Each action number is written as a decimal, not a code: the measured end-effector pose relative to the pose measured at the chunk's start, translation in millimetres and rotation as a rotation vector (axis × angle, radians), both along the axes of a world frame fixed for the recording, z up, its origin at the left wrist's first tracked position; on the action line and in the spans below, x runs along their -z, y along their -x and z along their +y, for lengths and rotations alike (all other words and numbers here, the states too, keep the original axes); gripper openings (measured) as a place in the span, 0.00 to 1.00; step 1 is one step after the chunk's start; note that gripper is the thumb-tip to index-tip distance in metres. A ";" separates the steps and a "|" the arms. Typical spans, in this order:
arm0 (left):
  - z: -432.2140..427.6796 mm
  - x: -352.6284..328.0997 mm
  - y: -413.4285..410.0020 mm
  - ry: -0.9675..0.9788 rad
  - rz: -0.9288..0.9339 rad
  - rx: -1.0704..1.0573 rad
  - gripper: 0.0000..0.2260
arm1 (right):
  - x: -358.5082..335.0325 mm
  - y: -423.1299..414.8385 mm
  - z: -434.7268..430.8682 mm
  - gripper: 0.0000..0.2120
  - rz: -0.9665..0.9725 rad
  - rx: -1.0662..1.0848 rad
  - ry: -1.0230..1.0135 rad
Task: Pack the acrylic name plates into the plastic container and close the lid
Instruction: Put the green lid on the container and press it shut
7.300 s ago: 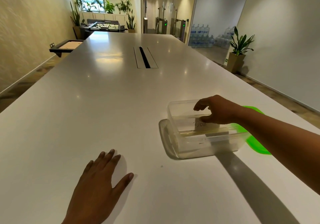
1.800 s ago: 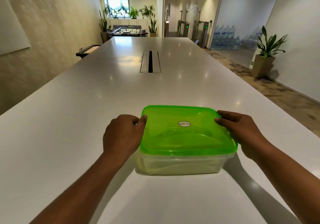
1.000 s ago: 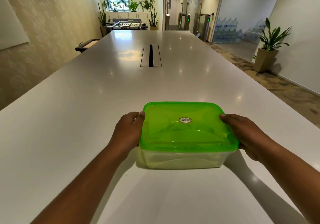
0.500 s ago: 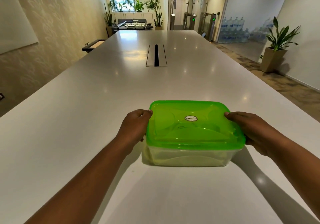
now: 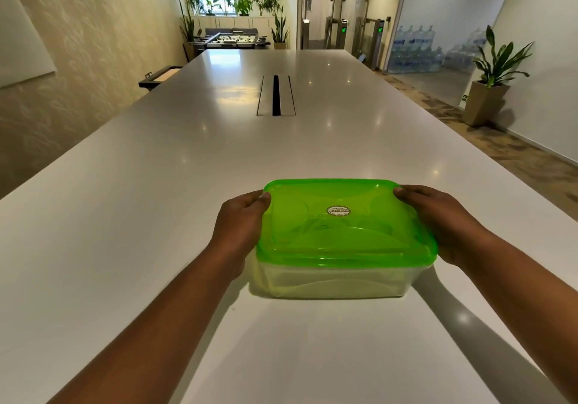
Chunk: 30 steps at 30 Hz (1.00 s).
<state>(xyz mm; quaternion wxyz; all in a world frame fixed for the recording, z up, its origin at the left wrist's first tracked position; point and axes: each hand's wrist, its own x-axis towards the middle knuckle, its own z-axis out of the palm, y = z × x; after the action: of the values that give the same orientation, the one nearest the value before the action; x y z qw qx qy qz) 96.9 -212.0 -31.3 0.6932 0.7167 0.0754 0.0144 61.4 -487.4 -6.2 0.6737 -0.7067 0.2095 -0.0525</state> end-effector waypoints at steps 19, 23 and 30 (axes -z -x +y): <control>19.5 6.9 57.8 -0.421 0.031 0.053 0.29 | 0.6 53.4 -5.8 0.30 0.126 -0.052 0.228; 10.5 11.4 85.8 -0.283 0.092 0.092 0.31 | 12.1 78.1 4.2 0.26 0.110 -0.076 0.110; 4.7 15.0 83.8 0.041 0.095 0.078 0.23 | 20.2 79.0 12.7 0.18 0.035 -0.013 -0.199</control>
<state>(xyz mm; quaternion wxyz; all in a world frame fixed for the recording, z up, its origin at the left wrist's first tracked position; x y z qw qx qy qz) 13.2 -207.2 -46.3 0.7033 0.7047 0.0805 -0.0484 -17.6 -474.8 -26.4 0.7372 -0.6384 0.2208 -0.0145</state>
